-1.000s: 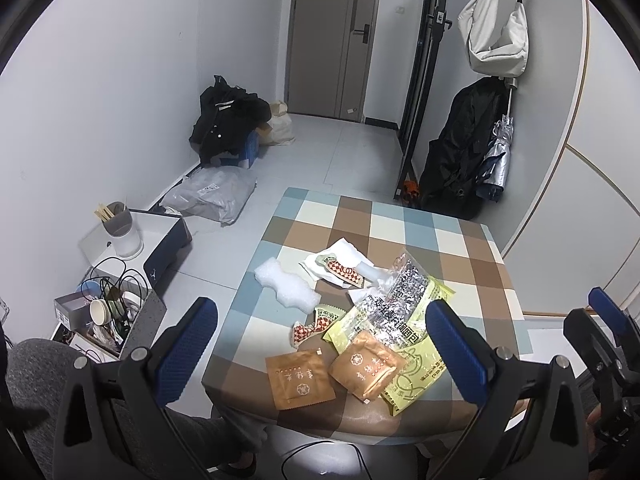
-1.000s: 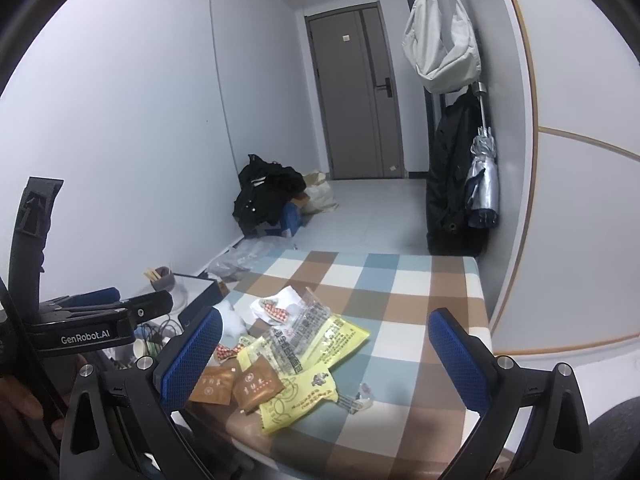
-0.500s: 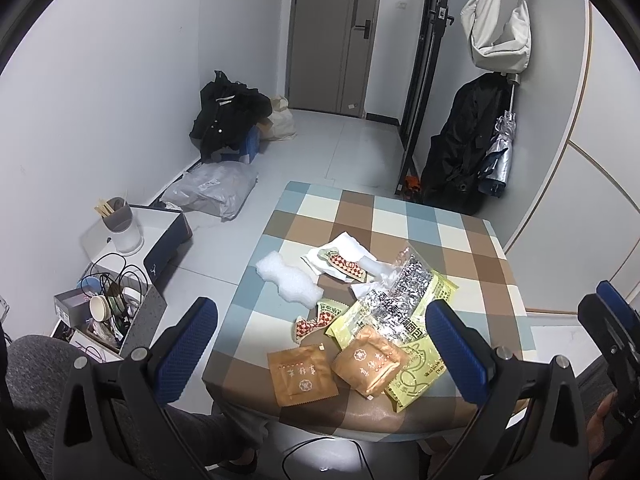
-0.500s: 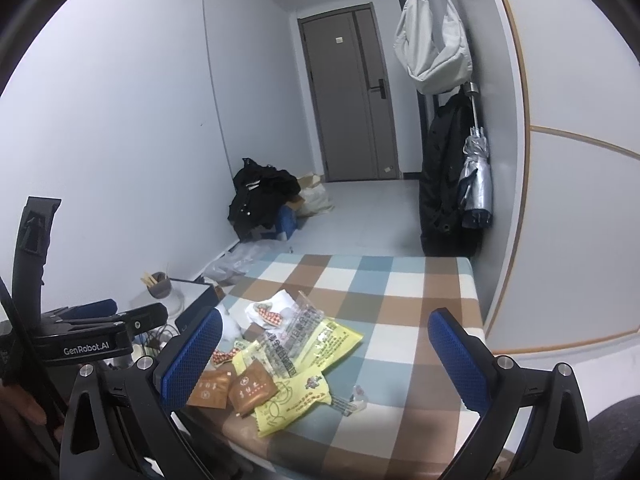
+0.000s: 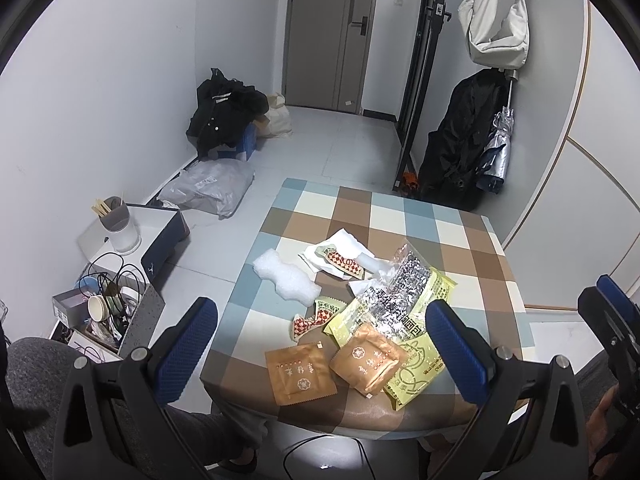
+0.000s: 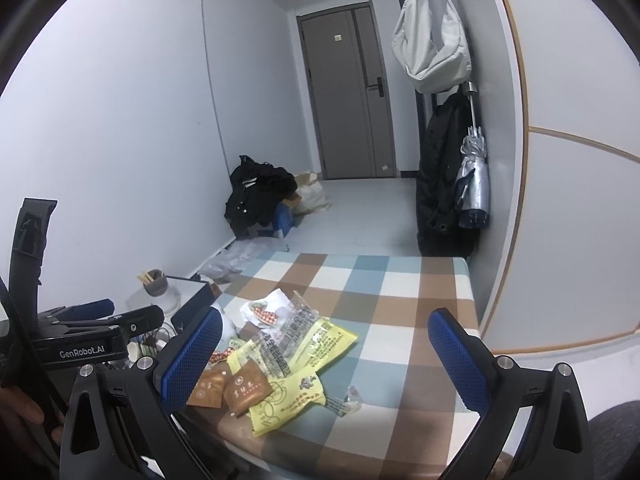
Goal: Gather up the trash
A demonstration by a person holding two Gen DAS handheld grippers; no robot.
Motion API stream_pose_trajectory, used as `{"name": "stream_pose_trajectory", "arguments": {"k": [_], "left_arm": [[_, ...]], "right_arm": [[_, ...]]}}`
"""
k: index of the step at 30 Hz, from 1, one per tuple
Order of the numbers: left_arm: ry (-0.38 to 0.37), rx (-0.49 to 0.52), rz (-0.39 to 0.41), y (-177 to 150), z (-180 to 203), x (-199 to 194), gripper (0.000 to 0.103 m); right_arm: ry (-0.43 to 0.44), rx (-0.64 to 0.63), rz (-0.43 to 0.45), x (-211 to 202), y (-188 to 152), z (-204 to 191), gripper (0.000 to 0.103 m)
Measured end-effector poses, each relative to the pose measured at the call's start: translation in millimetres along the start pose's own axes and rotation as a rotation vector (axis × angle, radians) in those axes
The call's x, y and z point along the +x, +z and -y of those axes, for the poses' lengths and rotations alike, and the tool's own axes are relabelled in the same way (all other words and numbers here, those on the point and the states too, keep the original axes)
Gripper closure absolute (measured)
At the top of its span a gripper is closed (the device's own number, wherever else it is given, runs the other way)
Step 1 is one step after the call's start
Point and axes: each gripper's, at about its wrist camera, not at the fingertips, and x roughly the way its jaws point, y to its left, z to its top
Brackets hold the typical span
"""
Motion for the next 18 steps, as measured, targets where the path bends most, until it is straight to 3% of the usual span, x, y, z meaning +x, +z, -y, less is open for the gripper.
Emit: {"name": "stream_pose_trajectory", "arguments": {"k": [7, 18], "left_arm": [[0.012, 0.006, -0.063, -1, -3, 13, 0.001], [-0.007, 0.028, -0.345, -8, -18, 59, 0.001]], "right_arm": [[-0.006, 0.018, -0.03, 10, 0, 5, 0.0], [-0.014, 0.028, -0.109, 40, -2, 7, 0.0]]}}
